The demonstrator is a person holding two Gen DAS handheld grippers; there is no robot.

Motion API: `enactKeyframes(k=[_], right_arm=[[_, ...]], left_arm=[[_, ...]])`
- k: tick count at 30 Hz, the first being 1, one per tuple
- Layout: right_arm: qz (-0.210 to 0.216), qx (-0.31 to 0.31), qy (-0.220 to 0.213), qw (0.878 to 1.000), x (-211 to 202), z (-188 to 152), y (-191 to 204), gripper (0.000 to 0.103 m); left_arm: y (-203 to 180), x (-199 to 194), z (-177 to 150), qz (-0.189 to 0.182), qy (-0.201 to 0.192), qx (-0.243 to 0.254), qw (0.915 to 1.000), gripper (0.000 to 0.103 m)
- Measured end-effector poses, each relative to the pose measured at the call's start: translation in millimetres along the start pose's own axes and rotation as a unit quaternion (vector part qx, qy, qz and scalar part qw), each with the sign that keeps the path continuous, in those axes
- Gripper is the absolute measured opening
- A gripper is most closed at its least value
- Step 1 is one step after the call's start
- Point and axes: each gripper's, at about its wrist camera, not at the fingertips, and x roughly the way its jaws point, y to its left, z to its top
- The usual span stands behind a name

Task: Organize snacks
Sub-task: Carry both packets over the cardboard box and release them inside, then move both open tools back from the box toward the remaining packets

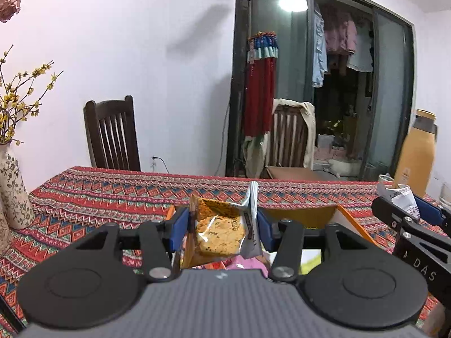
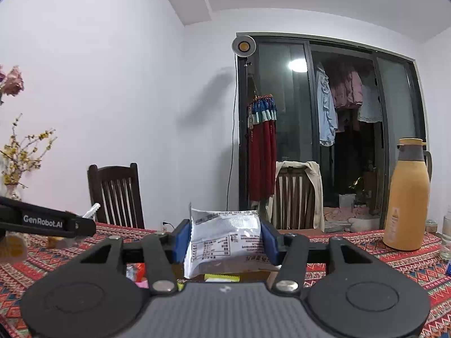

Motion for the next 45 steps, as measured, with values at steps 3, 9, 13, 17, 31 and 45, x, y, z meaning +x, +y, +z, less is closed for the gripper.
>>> enactKeyframes(k=[3,9,13,17,31,45], right_arm=[[0.000,0.008,0.010,1.000,18,-6,-2,0.052],[0.009,0.006,0.043,0.999,37,-28,-2,0.052],[0.012,0.006,0.051,0.999,41,-33,0,0.052],[0.009,0.004,0.059,0.998,44,-38,3,0.052],[-0.032,0.030,0.097,0.994,48,-45,-4,0.103],[-0.035,0.037,0.094,0.994,43,-43,-9,0.103]], left_arm=[[5,19,-7,0.010,0.000,-0.012,0.9999,0.052],[15,47,-22,0.012,0.022,-0.019,0.9995,0.052],[16,56,-27,0.017,0.038,-0.018,0.9990,0.052],[16,56,-32,0.017,0.037,-0.014,0.9991,0.055],[22,51,-35,0.041,0.023,-0.042,0.9980,0.103],[21,50,-36,0.044,0.023,-0.038,0.9981,0.103]])
